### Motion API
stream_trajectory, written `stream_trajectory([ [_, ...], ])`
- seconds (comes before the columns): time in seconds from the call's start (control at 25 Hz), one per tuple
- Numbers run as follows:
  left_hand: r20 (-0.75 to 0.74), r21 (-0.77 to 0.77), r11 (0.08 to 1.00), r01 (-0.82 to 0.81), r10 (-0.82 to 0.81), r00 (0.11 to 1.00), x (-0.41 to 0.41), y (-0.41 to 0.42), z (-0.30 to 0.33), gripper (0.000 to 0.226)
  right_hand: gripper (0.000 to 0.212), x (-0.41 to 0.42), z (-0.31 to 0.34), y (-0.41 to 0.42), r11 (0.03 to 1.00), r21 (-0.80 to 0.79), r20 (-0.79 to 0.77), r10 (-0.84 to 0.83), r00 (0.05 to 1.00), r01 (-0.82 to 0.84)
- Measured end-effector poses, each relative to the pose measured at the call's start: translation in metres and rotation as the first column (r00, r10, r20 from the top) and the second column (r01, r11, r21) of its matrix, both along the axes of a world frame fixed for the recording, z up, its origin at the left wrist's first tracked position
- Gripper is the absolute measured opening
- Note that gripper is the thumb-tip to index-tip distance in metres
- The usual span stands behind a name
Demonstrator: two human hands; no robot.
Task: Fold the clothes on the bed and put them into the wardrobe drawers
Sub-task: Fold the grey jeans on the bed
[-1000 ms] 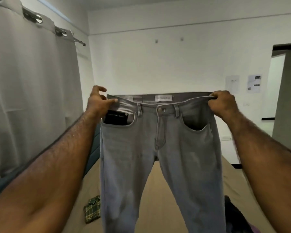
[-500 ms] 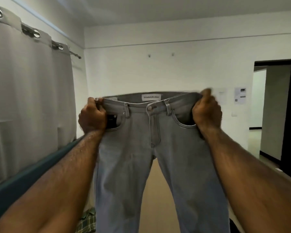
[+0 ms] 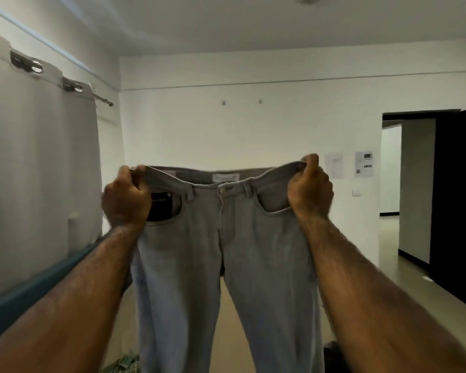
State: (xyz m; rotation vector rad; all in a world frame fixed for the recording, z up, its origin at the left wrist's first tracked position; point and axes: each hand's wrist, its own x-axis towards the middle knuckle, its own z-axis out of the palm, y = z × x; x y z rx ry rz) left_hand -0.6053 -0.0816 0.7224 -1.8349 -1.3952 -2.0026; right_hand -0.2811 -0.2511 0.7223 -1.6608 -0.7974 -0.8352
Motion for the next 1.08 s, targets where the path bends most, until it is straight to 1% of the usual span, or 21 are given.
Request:
stream_trajectory([
  [0.04, -0.026, 0.037, 0.999, 0.003, -0.002, 1.000, 0.000, 0.000, 0.000, 0.037, 0.026, 0.008, -0.001, -0.002, 0.999, -0.008, 0.035, -0.037, 0.999, 0.038],
  [0.08, -0.112, 0.001, 1.000, -0.002, 0.002, 0.994, 0.003, 0.001, -0.001, 0.039, 0.027, 0.021, -0.003, -0.005, 0.994, -0.086, 0.017, -0.061, 0.998, 0.062],
  [0.12, -0.214, -0.087, 0.996, -0.023, 0.004, 0.977, 0.007, 0.002, -0.003, 0.040, 0.028, 0.029, -0.006, -0.007, 0.970, -0.232, -0.061, -0.089, 0.994, 0.073],
  [0.16, -0.244, -0.190, 0.981, -0.033, -0.014, 0.970, 0.009, 0.004, -0.004, 0.042, 0.027, 0.030, -0.009, -0.006, 0.941, -0.334, -0.149, -0.104, 0.983, 0.049],
  [0.2, -0.196, -0.280, 0.960, -0.004, -0.053, 0.979, 0.017, 0.004, -0.003, 0.044, 0.026, 0.030, -0.012, -0.006, 0.938, -0.347, -0.200, -0.098, 0.975, 0.024],
  [0.28, -0.018, -0.440, 0.894, 0.086, -0.105, 0.994, 0.034, 0.010, 0.014, 0.046, 0.025, 0.025, 0.004, -0.003, 0.970, -0.244, -0.198, -0.060, 0.978, 0.010],
  [0.32, 0.101, -0.503, 0.849, 0.162, -0.128, 0.987, 0.035, 0.017, 0.019, 0.046, 0.028, 0.020, 0.013, 0.002, 0.969, -0.248, -0.184, -0.046, 0.982, -0.001],
  [0.36, 0.235, -0.535, 0.795, 0.286, -0.186, 0.954, 0.037, 0.026, 0.027, 0.044, 0.031, 0.017, 0.024, 0.002, 0.959, -0.283, -0.195, -0.043, 0.980, -0.014],
  [0.4, 0.371, -0.546, 0.718, 0.431, -0.255, 0.893, 0.039, 0.033, 0.030, 0.042, 0.033, 0.014, 0.032, 0.007, 0.948, -0.314, -0.237, -0.023, 0.971, -0.054],
  [0.44, 0.483, -0.522, 0.650, 0.552, -0.308, 0.820, 0.046, 0.032, 0.030, 0.037, 0.034, 0.007, 0.038, 0.010, 0.938, -0.329, -0.285, 0.009, 0.958, -0.106],
  [0.48, 0.536, -0.480, 0.608, 0.632, -0.367, 0.761, 0.054, 0.030, 0.030, 0.032, 0.034, -0.005, 0.044, 0.016, 0.924, -0.335, -0.325, 0.072, 0.943, -0.186],
  [0.56, 0.524, -0.415, 0.573, 0.707, -0.484, 0.700, 0.075, 0.016, 0.031, 0.032, 0.031, -0.035, 0.050, 0.034, 0.862, -0.303, -0.401, 0.272, 0.875, -0.407],
  [0.64, 0.450, -0.374, 0.559, 0.740, -0.588, 0.672, 0.094, -0.001, 0.030, 0.034, 0.015, -0.061, 0.051, 0.047, 0.764, -0.177, -0.478, 0.484, 0.733, -0.621],
  [0.68, 0.396, -0.366, 0.562, 0.742, -0.627, 0.671, 0.100, -0.008, 0.028, 0.034, 0.009, -0.071, 0.048, 0.052, 0.709, -0.121, -0.496, 0.562, 0.661, -0.694],
  [0.72, 0.349, -0.364, 0.569, 0.737, -0.651, 0.675, 0.104, -0.011, 0.026, 0.034, 0.005, -0.078, 0.044, 0.055, 0.663, -0.087, -0.494, 0.620, 0.610, -0.744],
  [0.8, 0.295, -0.364, 0.569, 0.738, -0.681, 0.670, 0.108, -0.016, 0.023, 0.036, 0.001, -0.086, 0.034, 0.055, 0.593, -0.047, -0.464, 0.700, 0.543, -0.804],
  [0.92, 0.264, -0.364, 0.534, 0.763, -0.726, 0.634, 0.103, -0.019, 0.033, 0.039, 0.027, -0.085, 0.032, 0.054, 0.503, 0.027, -0.478, 0.765, 0.431, -0.864],
  [0.96, 0.251, -0.373, 0.512, 0.774, -0.747, 0.615, 0.097, -0.020, 0.037, 0.041, 0.036, -0.084, 0.035, 0.052, 0.478, 0.027, -0.474, 0.779, 0.410, -0.878],
  [1.04, 0.238, -0.356, 0.449, 0.820, -0.804, 0.544, 0.088, -0.021, 0.040, 0.041, 0.052, -0.084, 0.039, 0.050, 0.415, 0.024, -0.457, 0.814, 0.359, -0.910],
  [1.08, 0.234, -0.323, 0.429, 0.844, -0.828, 0.510, 0.086, -0.021, 0.039, 0.035, 0.058, -0.084, 0.038, 0.051, 0.389, 0.026, -0.447, 0.828, 0.337, -0.921],
])
